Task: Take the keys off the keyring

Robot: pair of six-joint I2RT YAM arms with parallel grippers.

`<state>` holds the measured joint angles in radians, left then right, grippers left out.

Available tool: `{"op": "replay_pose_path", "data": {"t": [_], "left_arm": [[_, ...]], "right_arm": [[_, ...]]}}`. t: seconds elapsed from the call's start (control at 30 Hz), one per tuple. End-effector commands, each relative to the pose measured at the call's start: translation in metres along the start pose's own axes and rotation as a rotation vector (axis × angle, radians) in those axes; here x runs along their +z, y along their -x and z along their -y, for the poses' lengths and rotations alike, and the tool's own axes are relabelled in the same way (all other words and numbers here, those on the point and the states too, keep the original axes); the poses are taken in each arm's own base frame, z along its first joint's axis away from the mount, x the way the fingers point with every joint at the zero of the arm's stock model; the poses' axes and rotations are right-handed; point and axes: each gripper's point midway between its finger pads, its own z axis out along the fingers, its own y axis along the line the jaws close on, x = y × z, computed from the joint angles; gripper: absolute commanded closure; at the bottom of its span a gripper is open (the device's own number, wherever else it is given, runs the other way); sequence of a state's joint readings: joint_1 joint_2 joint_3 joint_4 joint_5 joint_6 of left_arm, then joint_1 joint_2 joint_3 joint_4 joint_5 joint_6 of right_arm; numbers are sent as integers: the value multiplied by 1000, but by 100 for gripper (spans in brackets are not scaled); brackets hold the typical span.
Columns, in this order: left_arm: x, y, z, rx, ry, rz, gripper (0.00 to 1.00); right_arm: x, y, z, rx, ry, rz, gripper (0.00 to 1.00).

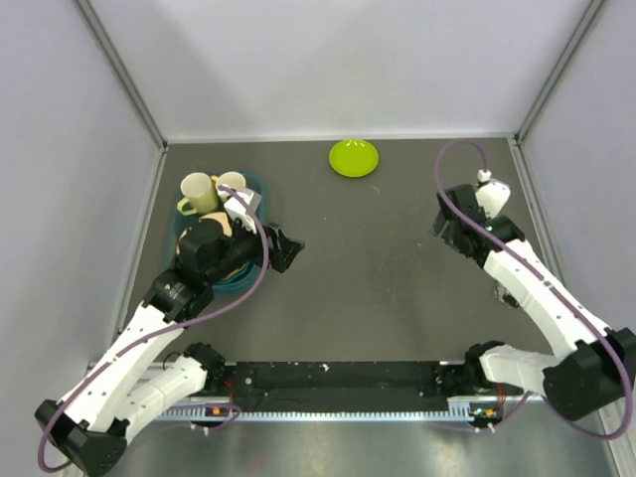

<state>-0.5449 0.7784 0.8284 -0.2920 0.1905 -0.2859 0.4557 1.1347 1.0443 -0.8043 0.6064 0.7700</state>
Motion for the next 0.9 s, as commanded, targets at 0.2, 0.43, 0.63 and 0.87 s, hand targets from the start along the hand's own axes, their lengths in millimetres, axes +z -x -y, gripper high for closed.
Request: {"op": "replay_pose_path", "data": {"t": [0.2, 0.43, 0.63, 0.87], "left_arm": [[2, 12, -2, 27, 26, 68, 4], [13, 6, -4, 29, 30, 24, 4], [17, 8, -12, 34, 71, 30, 5], [20, 7, -19, 39, 105, 17, 6]], "right_arm": [[54, -18, 137, 302, -478, -95, 22], [83, -44, 176, 407, -593, -218, 21], [99, -64, 184, 453, -595, -275, 24], [106, -80, 190, 476, -590, -293, 27]]}}
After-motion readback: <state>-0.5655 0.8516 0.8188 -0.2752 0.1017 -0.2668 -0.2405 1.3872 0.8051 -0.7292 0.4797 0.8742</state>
